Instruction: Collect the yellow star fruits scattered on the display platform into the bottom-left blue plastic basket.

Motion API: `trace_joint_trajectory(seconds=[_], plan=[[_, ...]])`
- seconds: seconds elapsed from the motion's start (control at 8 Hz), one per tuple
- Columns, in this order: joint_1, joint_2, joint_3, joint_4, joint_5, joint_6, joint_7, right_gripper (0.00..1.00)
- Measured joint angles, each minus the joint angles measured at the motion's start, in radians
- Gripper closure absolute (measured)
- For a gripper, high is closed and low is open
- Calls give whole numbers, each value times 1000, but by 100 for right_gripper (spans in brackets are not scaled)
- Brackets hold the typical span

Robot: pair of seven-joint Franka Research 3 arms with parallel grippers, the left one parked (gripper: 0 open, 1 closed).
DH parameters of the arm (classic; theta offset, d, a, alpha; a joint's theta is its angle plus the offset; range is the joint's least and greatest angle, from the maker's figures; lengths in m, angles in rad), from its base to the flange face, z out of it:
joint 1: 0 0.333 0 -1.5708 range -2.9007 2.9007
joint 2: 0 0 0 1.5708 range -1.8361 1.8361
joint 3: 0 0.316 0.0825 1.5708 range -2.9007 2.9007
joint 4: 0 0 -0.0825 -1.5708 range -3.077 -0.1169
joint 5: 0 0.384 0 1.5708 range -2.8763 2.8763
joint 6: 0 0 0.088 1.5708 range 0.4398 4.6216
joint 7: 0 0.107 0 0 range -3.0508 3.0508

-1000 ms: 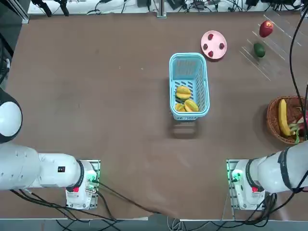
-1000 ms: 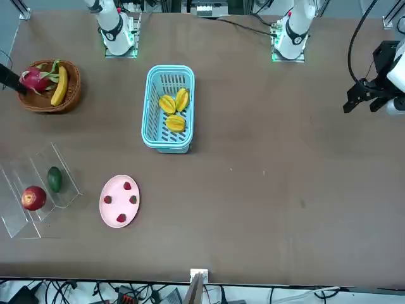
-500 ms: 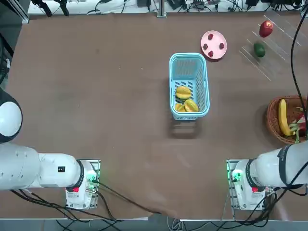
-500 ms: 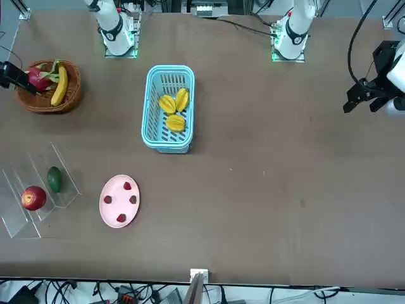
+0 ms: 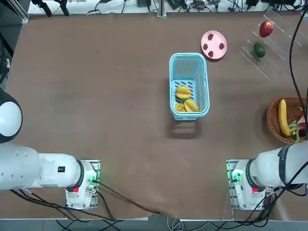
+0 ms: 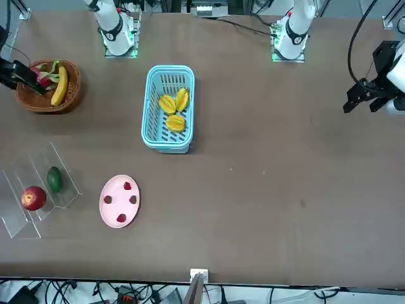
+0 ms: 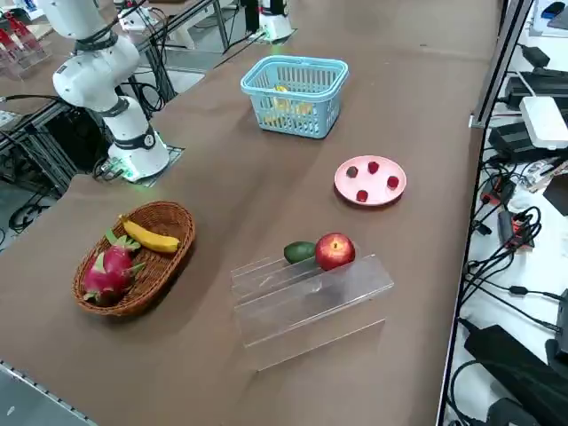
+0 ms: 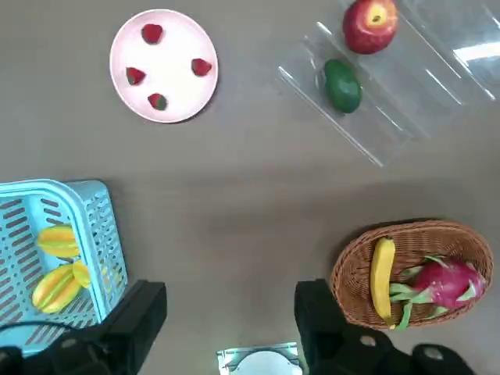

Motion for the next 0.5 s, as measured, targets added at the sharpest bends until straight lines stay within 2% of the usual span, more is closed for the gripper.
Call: trace_joint_trajectory(seconds=[0.5], plan=[[29,-6,0,1,-13,2,-3,0]])
